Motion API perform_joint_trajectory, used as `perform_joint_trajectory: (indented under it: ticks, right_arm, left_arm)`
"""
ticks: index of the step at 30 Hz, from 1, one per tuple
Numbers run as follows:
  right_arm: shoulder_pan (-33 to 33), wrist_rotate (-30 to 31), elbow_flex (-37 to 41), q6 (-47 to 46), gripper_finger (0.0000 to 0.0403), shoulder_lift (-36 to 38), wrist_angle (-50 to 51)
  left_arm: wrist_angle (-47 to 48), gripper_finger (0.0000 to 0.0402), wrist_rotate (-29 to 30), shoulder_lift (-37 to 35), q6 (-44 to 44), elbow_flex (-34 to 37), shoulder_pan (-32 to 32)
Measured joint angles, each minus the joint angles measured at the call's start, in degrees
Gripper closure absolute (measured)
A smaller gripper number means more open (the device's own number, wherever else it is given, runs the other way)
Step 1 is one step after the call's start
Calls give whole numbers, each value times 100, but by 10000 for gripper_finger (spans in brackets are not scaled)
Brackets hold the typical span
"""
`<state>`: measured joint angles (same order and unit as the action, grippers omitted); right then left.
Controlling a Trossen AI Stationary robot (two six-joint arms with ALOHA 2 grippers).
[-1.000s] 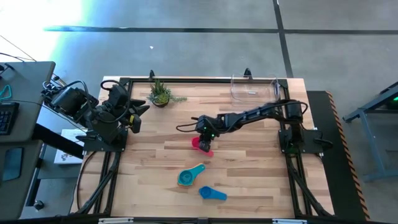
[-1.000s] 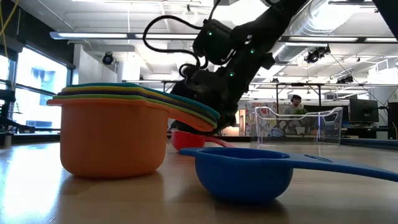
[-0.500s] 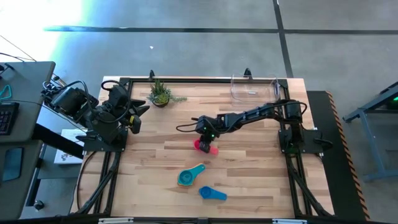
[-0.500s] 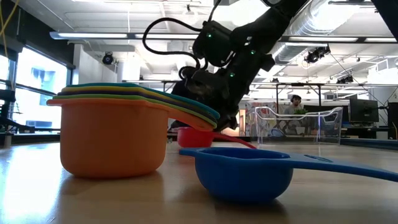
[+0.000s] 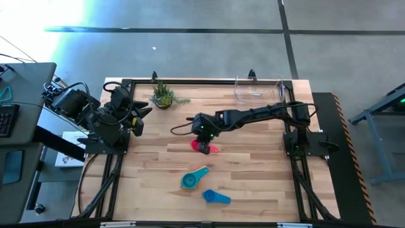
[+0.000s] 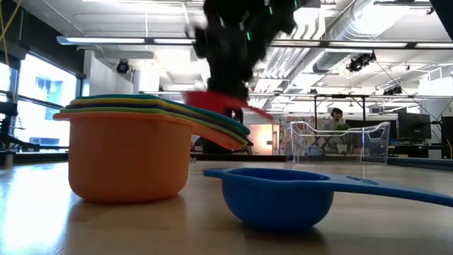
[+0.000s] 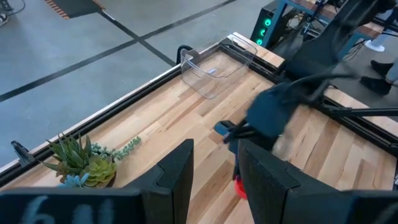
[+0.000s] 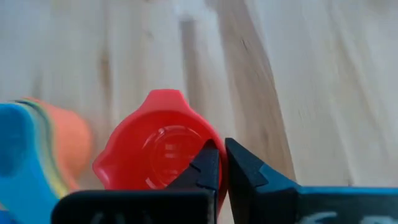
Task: Nest measuring cups in basket
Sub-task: Stack the red measuring cup on top of the light blue measuring cup
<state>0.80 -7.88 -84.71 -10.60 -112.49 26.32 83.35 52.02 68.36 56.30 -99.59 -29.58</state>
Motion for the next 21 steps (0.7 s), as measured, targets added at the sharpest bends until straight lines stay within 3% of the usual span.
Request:
perform_joint_trajectory:
  ticks: [7,16,21]
  right_arm:
    - [-419,344,-1246,932,401,-4,801]
    - [-782,490,-1959,1568,402,-24,1026]
    - [-1042,889,-2563,1605,402,-28,1433]
  left_arm:
    - [0,286,1,2,1,0,0]
    - [0,286,0,0,6,0,0]
    - [0,286,0,0,-1,0,0]
